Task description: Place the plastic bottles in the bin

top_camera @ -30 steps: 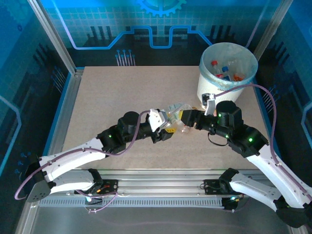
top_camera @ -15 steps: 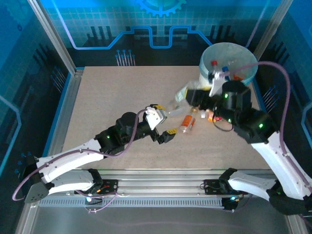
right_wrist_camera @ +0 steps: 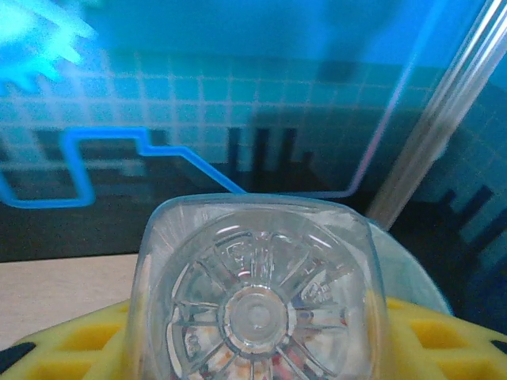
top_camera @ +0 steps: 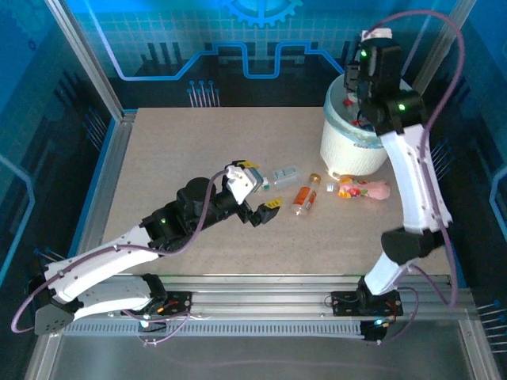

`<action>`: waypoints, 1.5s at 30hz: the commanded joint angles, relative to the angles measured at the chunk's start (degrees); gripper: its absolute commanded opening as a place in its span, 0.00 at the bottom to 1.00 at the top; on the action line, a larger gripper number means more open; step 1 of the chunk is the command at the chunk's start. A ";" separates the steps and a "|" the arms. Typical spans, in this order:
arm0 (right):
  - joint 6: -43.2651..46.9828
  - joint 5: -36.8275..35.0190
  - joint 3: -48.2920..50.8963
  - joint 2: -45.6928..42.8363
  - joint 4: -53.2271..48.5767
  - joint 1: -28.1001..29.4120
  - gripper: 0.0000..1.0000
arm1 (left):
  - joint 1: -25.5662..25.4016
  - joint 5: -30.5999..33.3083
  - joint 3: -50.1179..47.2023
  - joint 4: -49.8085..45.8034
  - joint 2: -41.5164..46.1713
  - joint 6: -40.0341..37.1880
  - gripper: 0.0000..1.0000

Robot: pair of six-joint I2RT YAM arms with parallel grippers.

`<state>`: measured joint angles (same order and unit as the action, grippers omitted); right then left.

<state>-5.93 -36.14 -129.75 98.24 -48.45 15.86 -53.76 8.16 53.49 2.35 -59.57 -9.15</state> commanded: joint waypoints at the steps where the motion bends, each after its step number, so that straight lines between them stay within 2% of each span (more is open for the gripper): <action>1: 5.02 -6.47 -7.99 6.33 -5.54 -2.24 0.42 | -0.04 1.58 2.32 -1.47 -0.47 -0.88 0.99; 5: 5.27 -7.64 -12.00 11.52 -8.21 -4.54 0.41 | 0.32 1.48 2.75 -1.05 -2.20 -0.87 0.99; 21: 5.73 -9.46 -8.50 20.53 -7.30 -10.97 0.48 | 1.81 -0.25 6.27 2.22 -11.86 0.28 0.99; 26: 5.66 -6.74 -8.62 25.50 -7.57 -12.16 0.52 | 2.46 -0.34 5.88 2.31 -12.50 0.83 0.99; 34: 3.27 1.89 -10.94 31.57 -12.62 -12.75 0.63 | 3.31 -1.20 5.30 2.86 -13.54 2.64 0.99; 38: 1.88 7.43 -11.92 30.61 -13.18 -12.87 0.71 | 3.40 -1.31 5.39 2.57 -13.64 2.74 0.99; 45: -1.50 16.10 -12.10 24.66 -12.14 -13.07 0.74 | 3.57 -1.62 5.53 2.44 -13.48 3.34 0.99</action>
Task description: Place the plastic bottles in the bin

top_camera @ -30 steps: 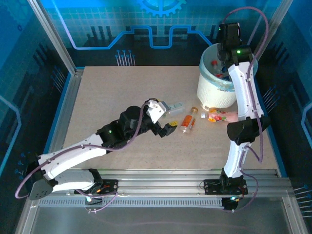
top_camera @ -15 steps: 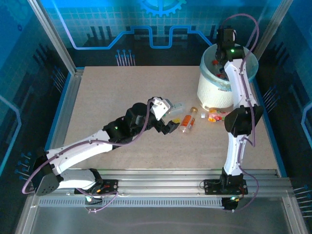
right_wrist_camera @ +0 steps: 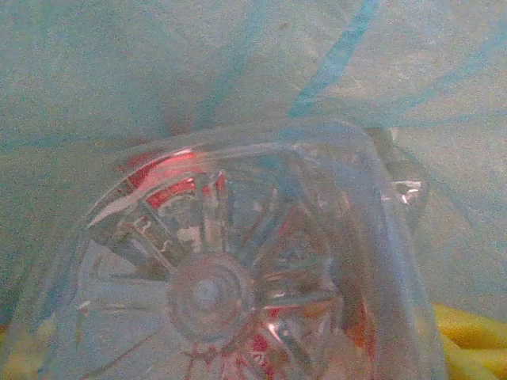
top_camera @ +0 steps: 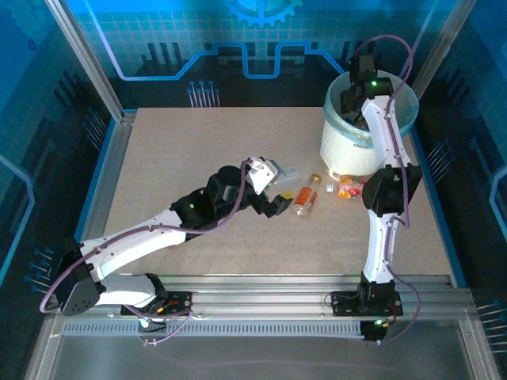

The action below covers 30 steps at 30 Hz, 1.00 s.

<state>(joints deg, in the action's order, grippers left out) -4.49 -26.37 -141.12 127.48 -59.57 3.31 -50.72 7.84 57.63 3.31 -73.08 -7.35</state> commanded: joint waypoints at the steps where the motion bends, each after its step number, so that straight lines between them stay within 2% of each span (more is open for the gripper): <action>1: -3.65 7.55 -0.73 -5.50 -0.83 -0.62 0.74 | 0.54 -1.31 1.52 1.30 0.02 1.64 0.99; 13: -7.81 15.38 -1.18 -14.49 -1.44 -0.58 0.75 | 0.53 0.19 1.09 -0.38 3.66 1.11 0.99; 17: -6.99 15.10 1.18 -17.20 -0.81 -0.39 0.75 | 0.53 0.27 1.02 -1.72 5.44 2.50 0.99; 21: -7.80 14.66 0.10 -17.19 -4.87 -0.26 0.73 | 0.54 0.41 -0.09 -3.64 8.39 4.83 0.99; 25: -9.62 17.98 3.32 -20.57 -5.40 1.49 0.68 | 0.66 6.25 2.08 -12.28 10.23 8.26 0.99; 30: -10.66 16.69 16.52 -31.59 0.45 9.68 0.69 | 3.40 9.74 6.36 -29.15 10.71 17.00 0.98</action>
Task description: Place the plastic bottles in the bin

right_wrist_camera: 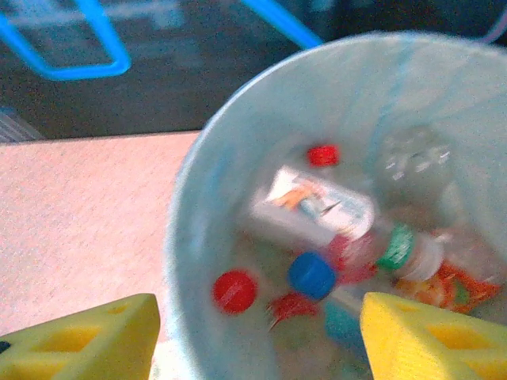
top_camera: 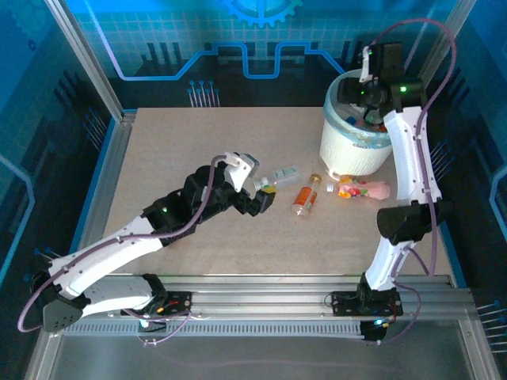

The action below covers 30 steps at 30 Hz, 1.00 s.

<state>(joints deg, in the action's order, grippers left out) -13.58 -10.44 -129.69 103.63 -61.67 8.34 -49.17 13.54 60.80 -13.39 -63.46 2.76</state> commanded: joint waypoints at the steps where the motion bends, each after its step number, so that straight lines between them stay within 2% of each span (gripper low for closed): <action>1: -1.90 0.13 9.69 -10.57 4.86 6.96 0.69 | 3.15 3.94 3.56 -16.12 1.16 8.90 0.98; 6: -7.56 -0.71 31.58 -24.22 16.09 18.43 0.69 | 12.14 0.90 1.12 -28.36 4.08 15.72 0.98; 9: -10.70 -0.52 42.23 -29.40 20.75 24.85 0.68 | 20.77 -3.47 0.06 -35.47 4.41 15.27 0.97; 12: -14.23 -2.84 48.77 -31.93 21.33 29.75 0.69 | 29.64 -2.21 2.01 -44.18 -0.05 12.35 0.95; 16: -17.26 -4.34 55.62 -34.73 22.71 32.94 0.70 | 40.75 -7.94 0.94 -44.60 -5.09 9.84 0.97; 18: -18.01 -3.85 57.74 -35.73 23.57 33.31 0.70 | 44.72 -10.85 0.04 -43.42 -7.69 10.24 0.97; 23: -17.06 -3.56 58.54 -37.48 22.31 34.02 0.70 | 47.82 -12.41 -1.21 -42.42 -15.33 11.54 0.97; 30: -14.78 -5.82 60.97 -40.46 22.71 33.89 0.71 | 47.77 -13.75 -3.25 -41.22 -23.74 13.91 0.95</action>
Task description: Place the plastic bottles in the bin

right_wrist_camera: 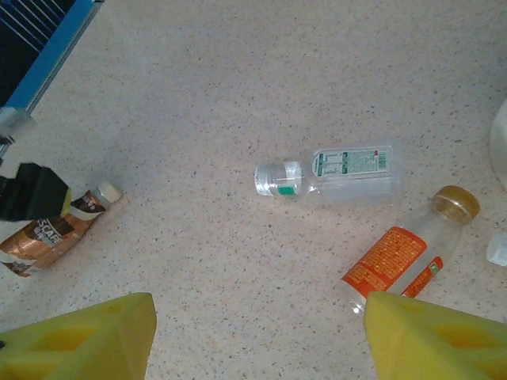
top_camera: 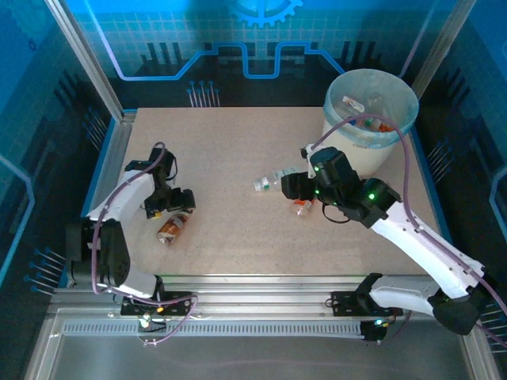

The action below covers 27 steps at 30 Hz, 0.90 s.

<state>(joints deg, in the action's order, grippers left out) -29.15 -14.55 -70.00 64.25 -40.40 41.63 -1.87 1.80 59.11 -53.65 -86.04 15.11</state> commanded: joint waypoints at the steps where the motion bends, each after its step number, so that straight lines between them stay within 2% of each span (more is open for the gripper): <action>1: 0.92 -1.73 1.73 -1.34 1.75 0.54 0.71 | 0.46 -1.51 -1.82 -0.85 -2.29 1.79 0.95; 8: 1.61 -1.54 3.52 -2.11 2.70 -0.25 0.71 | -1.10 -1.82 -2.37 -0.49 -9.70 2.37 0.90; 14: 1.22 -1.23 5.09 -2.11 2.78 -0.79 0.71 | -2.84 -3.47 -4.00 1.10 -12.04 2.48 0.79; 19: 0.63 -0.23 5.66 -2.63 2.87 -0.93 0.72 | -3.17 -4.89 -3.75 1.43 -9.62 1.62 0.67; 27: 1.03 0.26 2.80 -2.63 0.69 -1.02 0.72 | -4.98 -5.11 2.34 -3.00 -0.68 -1.61 0.56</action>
<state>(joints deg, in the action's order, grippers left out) -28.08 -14.52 -64.99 62.35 -39.13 41.17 -5.65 -1.83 57.41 -53.43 -90.89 15.42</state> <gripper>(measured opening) 0.717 0.591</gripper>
